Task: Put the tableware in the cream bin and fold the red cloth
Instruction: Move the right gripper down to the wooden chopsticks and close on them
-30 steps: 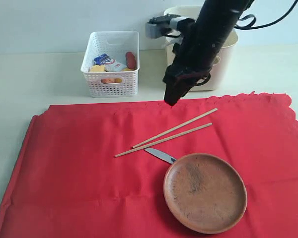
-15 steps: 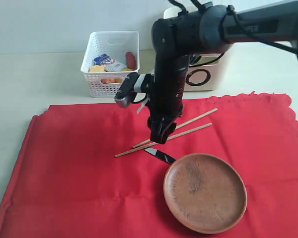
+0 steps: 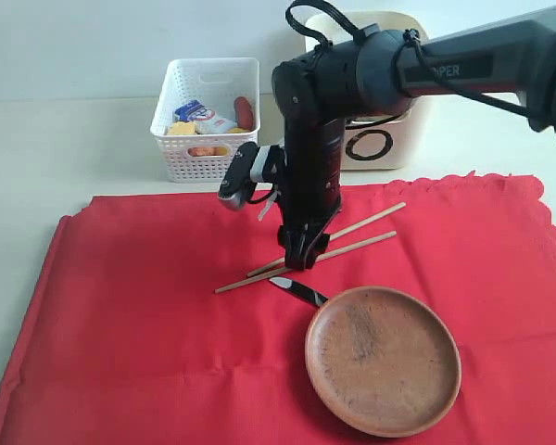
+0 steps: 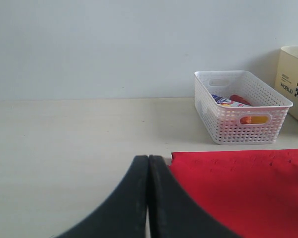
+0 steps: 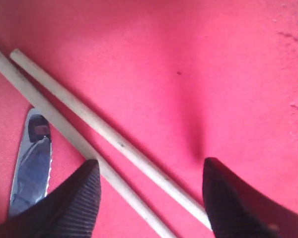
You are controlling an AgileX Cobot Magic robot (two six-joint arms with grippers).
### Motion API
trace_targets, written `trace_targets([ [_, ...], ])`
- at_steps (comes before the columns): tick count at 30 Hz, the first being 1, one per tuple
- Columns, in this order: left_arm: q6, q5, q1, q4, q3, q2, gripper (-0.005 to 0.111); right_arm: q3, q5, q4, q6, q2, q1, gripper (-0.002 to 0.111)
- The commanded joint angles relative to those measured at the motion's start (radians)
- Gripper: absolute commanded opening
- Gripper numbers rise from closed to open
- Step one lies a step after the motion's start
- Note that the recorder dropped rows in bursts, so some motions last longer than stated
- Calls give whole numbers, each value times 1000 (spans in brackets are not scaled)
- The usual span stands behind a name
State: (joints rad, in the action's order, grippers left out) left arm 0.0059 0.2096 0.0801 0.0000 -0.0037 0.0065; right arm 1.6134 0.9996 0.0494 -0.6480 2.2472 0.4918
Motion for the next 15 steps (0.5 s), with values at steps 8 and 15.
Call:
trace_targets([
  [8,-1,-2,0,0,4,-7,0,9,26,17,-8,-36,2,59],
  [15,-1,-2,0,0,4,-7,0,9,70,-26,-92,-23,2,59],
])
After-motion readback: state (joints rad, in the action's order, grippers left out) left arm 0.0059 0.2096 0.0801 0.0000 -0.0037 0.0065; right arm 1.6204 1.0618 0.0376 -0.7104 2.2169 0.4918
